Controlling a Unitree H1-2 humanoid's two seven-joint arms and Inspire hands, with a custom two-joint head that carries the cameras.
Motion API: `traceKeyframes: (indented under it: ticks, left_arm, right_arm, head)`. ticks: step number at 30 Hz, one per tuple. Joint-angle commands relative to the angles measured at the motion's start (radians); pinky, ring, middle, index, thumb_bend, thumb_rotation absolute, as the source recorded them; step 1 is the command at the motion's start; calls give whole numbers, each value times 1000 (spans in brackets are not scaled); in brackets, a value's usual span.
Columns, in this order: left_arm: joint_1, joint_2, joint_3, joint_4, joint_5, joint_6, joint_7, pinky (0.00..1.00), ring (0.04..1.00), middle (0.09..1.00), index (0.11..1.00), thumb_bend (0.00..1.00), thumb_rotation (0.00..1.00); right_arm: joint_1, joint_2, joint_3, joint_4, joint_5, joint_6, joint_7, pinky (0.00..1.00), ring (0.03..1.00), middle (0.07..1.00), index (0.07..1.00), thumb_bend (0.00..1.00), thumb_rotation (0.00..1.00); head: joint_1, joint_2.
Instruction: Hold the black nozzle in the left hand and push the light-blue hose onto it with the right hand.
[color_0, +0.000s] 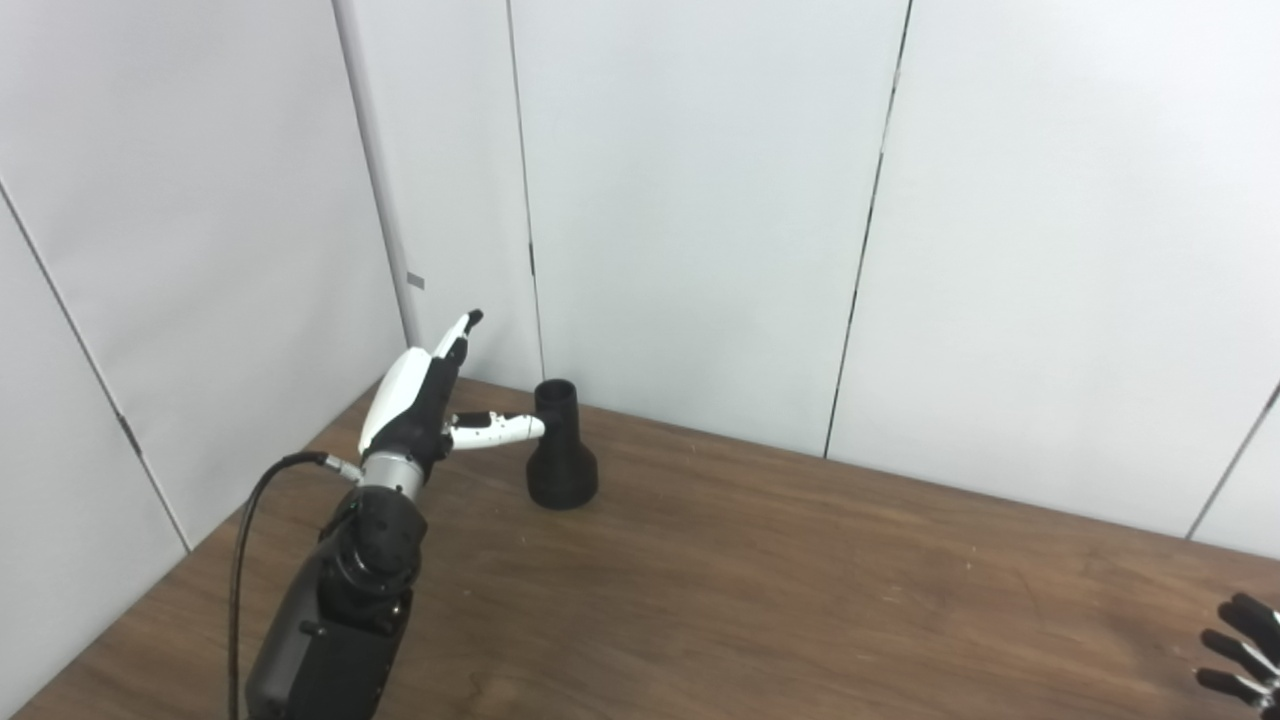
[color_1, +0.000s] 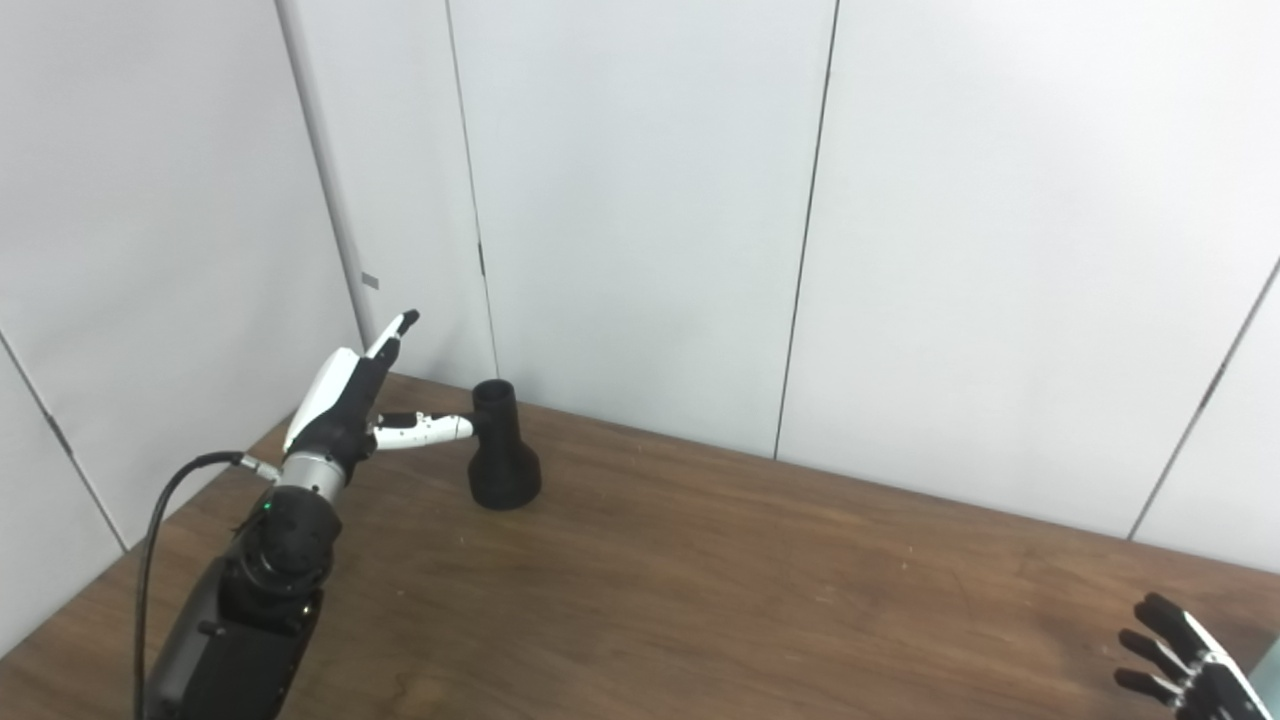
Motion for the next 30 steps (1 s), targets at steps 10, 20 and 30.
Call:
traceKeyframes:
  ticks: [10,20,30]
  left_arm:
    - [-67,58,-53,146,6,-60,78,1000,1000,1000,1000,1000,444]
    - [-105,74,-101,294,-29,-136,74,1000,1000,1000,1000,1000,487]
    - [-141,99,-186,319,5,-62,52,1000,1000,968,1000,1000,431]
  right_arm:
    - [43,-8,-6,22,2,-7,3,740,849,930,919,828,246]
    - [56,-10,-7,-1,16,34,16,735,842,926,915,843,268]
    - [68,-16,0,-18,19,46,28,727,837,923,913,855,285]
  head:
    - [-8,7]
    - [-18,17]
    - [-20,27]
